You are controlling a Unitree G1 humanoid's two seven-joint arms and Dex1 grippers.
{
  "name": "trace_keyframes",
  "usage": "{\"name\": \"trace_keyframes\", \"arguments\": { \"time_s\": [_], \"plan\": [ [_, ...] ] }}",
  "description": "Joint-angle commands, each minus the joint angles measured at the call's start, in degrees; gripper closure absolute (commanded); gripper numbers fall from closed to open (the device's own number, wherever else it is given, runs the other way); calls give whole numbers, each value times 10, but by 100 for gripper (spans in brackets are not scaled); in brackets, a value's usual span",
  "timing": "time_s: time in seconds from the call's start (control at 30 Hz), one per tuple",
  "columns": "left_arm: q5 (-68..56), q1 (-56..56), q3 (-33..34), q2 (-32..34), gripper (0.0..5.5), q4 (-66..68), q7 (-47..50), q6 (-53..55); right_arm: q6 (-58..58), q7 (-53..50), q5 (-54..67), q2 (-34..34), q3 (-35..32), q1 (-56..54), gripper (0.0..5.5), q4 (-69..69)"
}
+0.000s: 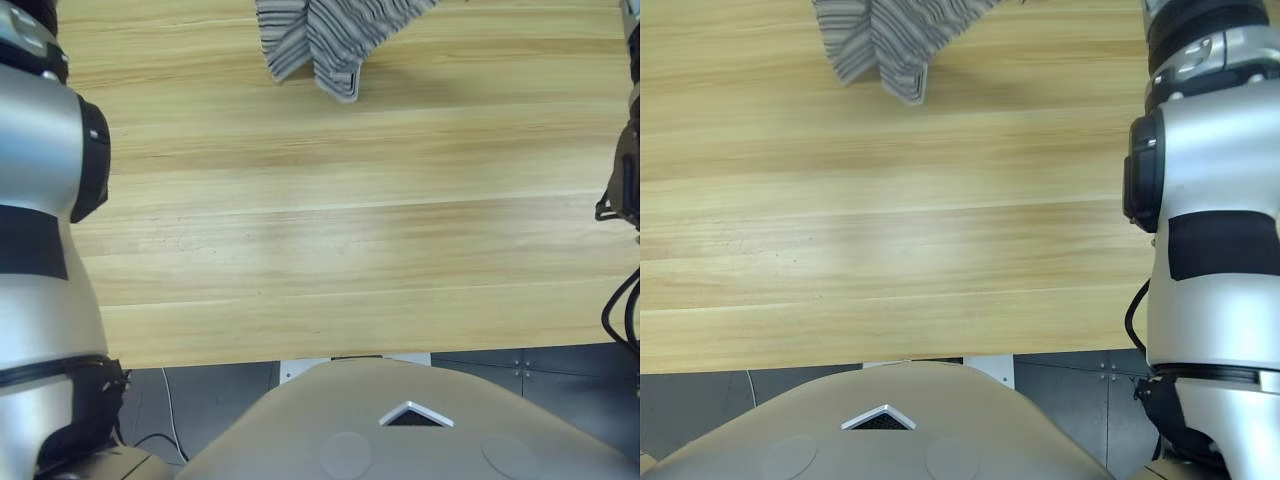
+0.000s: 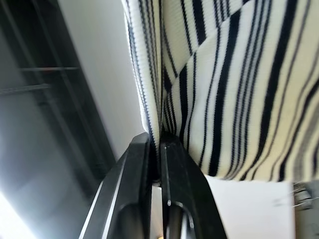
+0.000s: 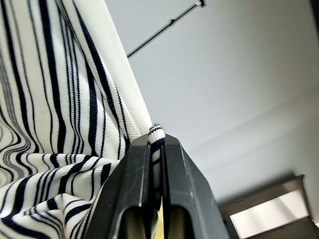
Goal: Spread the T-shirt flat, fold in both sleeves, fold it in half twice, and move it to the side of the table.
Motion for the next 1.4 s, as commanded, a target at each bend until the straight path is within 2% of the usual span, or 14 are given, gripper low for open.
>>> {"name": "trace_keyframes", "arguments": {
  "time_s": [0.03,0.13,0.27,0.37,0.43,0.53,0.63,0.73,0.8,0.87,0.97,1.17,1.33,1.4],
  "plan": [
    [2,-53,13,24,539,15,36,40,25,-52,-7,-26,-16,-37,540,10],
    [4,-44,15,26,539,14,54,28,-2,-49,-4,-30,-24,-31,540,8],
    [24,52,-15,39,539,8,49,-70,-97,39,27,-31,-44,44,540,-4],
    [37,135,-43,66,539,-10,50,-188,-177,152,75,-33,-68,112,540,-23],
    [58,203,-68,116,539,-47,76,-266,-230,261,139,-36,-99,177,540,-57],
    [44,290,-64,193,539,-119,48,-363,-260,418,242,-41,-132,269,540,-145],
    [-82,389,-5,279,539,-243,-73,-446,-162,557,390,-56,-155,391,540,-353],
    [-270,461,43,336,539,-366,-219,-428,-41,606,480,-78,-163,465,540,-515],
    [-564,556,36,432,539,-565,-387,-331,62,664,546,-131,-159,518,540,-641],
    [-763,636,20,528,539,-721,-496,-271,129,718,584,-190,-152,574,540,-735],
    [-791,706,-11,611,539,-777,-561,-318,191,791,627,-275,-162,665,540,-849],
    [-1059,788,0,755,539,-938,-692,-469,278,842,797,-343,-218,754,540,-1000],
    [-1247,805,17,784,539,-989,-844,-498,326,842,906,-345,-221,747,540,-1034],
    [-1270,814,49,751,539,-984,-870,-450,322,832,851,-311,-178,723,540,-1019]
  ]
}}
